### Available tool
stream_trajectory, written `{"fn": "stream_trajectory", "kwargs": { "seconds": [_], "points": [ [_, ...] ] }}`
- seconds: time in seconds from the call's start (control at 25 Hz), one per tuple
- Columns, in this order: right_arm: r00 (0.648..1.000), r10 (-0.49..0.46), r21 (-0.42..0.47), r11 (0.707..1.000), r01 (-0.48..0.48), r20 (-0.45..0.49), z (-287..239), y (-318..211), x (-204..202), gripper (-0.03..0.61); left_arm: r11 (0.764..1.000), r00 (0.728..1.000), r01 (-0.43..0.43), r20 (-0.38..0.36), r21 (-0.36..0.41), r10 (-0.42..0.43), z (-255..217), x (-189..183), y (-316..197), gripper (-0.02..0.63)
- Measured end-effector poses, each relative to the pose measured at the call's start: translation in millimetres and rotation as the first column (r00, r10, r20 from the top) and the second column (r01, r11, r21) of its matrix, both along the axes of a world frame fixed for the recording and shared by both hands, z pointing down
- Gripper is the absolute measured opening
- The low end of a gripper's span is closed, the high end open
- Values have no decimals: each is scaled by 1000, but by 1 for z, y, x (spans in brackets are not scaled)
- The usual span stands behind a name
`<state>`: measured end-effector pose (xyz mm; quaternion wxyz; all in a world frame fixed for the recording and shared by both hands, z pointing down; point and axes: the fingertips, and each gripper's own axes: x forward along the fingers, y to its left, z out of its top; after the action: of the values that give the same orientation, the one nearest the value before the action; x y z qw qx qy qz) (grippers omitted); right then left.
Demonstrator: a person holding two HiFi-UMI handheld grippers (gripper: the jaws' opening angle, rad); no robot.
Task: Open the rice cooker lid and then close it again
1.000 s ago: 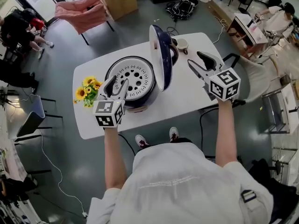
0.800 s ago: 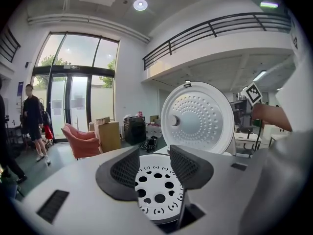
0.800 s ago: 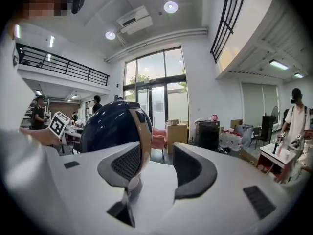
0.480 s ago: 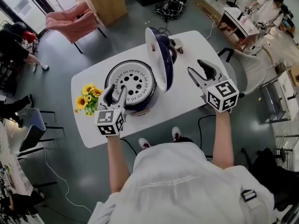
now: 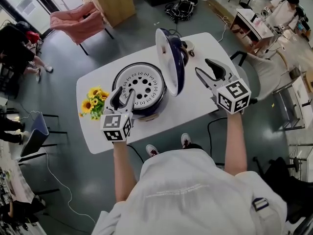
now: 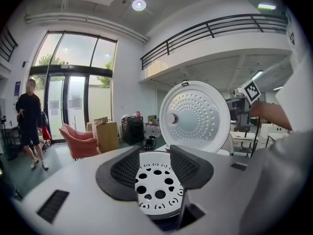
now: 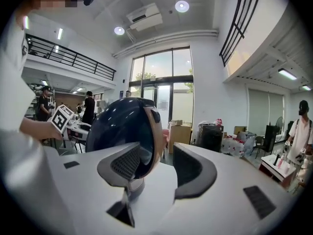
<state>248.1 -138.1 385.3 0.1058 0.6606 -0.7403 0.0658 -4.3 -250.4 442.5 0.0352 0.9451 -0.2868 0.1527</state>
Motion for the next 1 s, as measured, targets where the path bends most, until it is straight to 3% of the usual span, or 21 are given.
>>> {"fn": "stream_trajectory", "kwargs": {
  "seconds": [0.32, 0.64, 1.0],
  "points": [
    [988, -127, -21, 992, 125, -83, -9, -38, -9, 226, 999, 999, 40, 11, -9, -40, 0, -4, 1, 210],
    [958, -274, -56, 961, 270, -90, 9, -68, -16, 236, 997, 996, 78, 45, -8, -77, 2, -16, 5, 210],
    [938, -339, -47, 941, 336, -68, 24, -86, -14, 219, 994, 991, 111, 81, -6, -111, 7, -15, 13, 210]
  ]
}}
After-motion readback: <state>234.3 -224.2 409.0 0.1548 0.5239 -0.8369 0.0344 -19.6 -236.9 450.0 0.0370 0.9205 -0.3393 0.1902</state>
